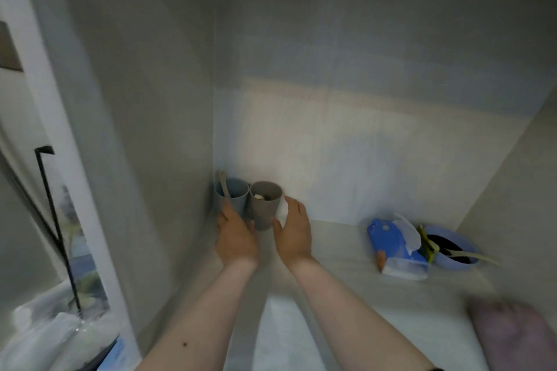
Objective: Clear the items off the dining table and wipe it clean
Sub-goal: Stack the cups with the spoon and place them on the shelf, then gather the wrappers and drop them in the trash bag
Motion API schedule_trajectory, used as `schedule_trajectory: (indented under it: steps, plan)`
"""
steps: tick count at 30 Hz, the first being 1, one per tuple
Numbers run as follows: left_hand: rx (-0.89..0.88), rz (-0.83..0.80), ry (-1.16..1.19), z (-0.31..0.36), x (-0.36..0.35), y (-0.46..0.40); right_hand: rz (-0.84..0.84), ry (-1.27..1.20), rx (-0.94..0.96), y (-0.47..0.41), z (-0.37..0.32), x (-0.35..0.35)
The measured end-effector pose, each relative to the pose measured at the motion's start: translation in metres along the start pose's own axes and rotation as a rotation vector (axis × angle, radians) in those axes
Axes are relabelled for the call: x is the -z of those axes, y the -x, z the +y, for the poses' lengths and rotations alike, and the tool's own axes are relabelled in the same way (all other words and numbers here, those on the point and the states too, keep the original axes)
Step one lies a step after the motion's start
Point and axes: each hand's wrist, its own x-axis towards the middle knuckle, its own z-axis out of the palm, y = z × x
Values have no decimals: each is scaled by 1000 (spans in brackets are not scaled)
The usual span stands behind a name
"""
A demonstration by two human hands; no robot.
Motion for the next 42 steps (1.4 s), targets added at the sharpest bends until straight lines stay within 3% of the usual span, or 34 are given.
schedule_trajectory:
  steps: [7,11,21,33,42]
  plan:
    - [-83,-73,12,-5,16,23,55,79,-117,37,-17,19]
    - [-204,-171,-46,-4,39,57,194,123,-172,84,-31,38]
    - [-425,-441,99,20,69,188,459,218,-420,225,-41,123]
    - [-740,-833,166,54,89,431,764,432,-645,454,-51,267]
    - [-961,-1130,218,22,167,660,976,538,-936,693,-99,336]
